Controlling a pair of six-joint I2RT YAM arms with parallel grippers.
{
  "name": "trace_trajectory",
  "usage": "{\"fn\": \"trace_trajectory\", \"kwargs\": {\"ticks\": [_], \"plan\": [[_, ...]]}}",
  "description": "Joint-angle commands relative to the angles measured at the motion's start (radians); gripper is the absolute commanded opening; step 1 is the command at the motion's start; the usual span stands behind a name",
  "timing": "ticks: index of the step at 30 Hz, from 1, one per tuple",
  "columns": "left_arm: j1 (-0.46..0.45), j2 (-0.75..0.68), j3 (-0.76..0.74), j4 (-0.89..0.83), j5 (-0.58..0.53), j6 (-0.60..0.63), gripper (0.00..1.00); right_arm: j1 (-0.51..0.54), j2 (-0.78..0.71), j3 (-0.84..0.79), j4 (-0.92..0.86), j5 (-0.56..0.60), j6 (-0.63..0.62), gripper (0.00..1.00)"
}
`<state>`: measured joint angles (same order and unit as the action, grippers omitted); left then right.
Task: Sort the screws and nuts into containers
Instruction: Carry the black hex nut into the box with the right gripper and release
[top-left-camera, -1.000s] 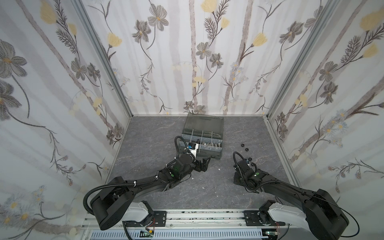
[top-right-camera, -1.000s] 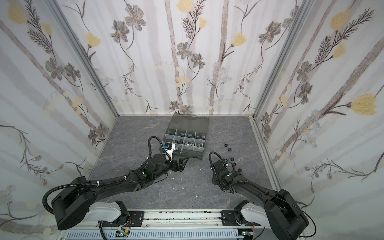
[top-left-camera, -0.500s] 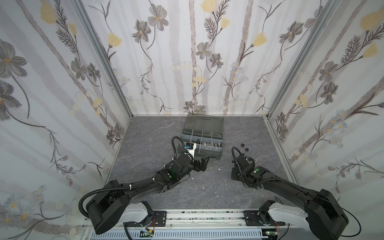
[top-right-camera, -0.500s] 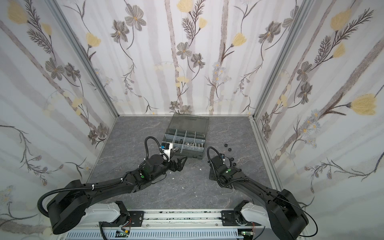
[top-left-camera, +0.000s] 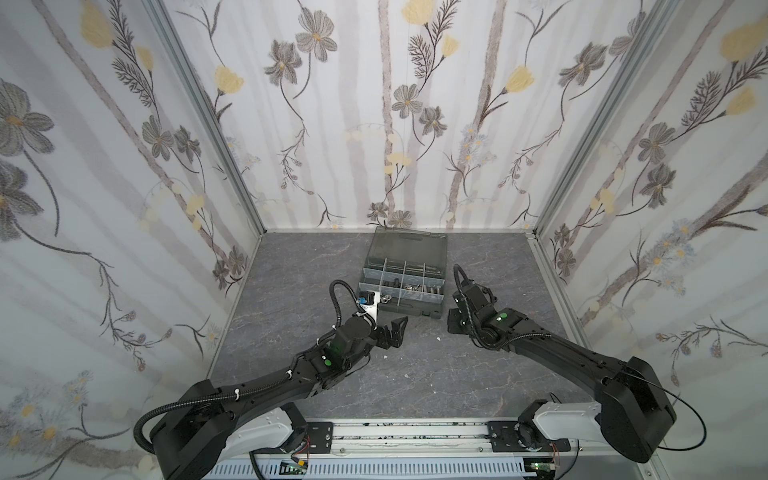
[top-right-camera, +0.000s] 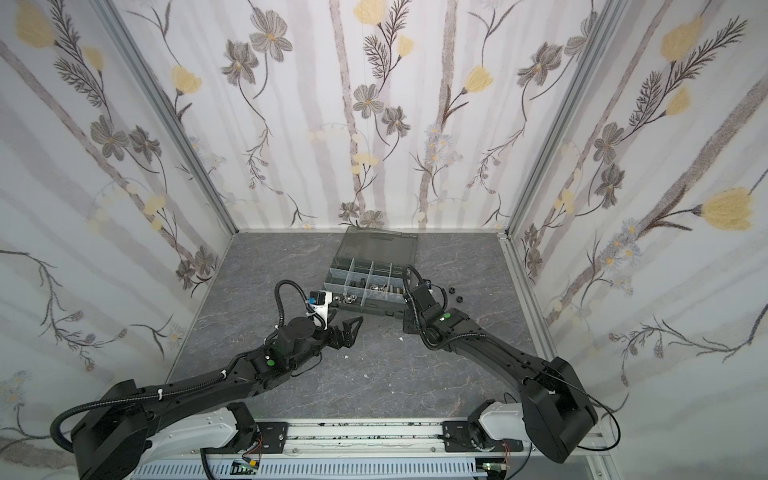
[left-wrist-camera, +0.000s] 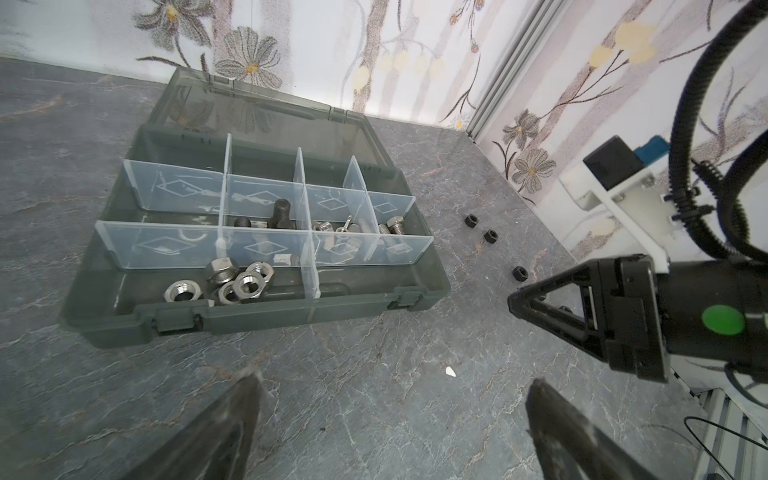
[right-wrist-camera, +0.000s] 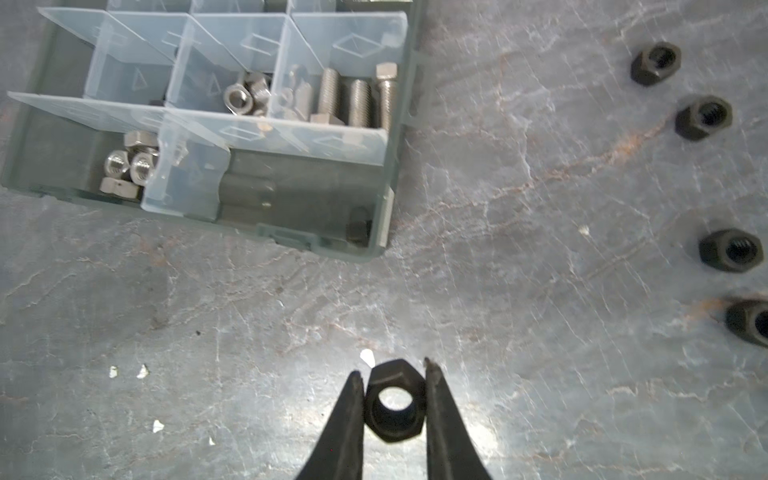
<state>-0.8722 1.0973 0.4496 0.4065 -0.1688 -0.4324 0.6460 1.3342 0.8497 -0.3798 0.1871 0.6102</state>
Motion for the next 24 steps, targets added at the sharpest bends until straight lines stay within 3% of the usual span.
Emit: {"fn": "trace_trajectory", "kwargs": {"ticks": [1, 15, 24], "plan": [[0.0, -0.045, -0.024, -0.047, -0.034, -0.027, 1.0, 0.0, 0.048, 0.055, 0.034, -0.022, -0.04, 0.14], [0.0, -0.226, -0.136, -0.162, -0.08, -0.071, 1.0, 0.001, 0.255, 0.24, 0.087, -0.1, -0.083, 0.15], [0.001, -0.263, -0.152, -0.222, -0.092, -0.078, 1.0, 0.001, 0.366, 0.282, 0.121, -0.127, -0.089, 0.21]]}}
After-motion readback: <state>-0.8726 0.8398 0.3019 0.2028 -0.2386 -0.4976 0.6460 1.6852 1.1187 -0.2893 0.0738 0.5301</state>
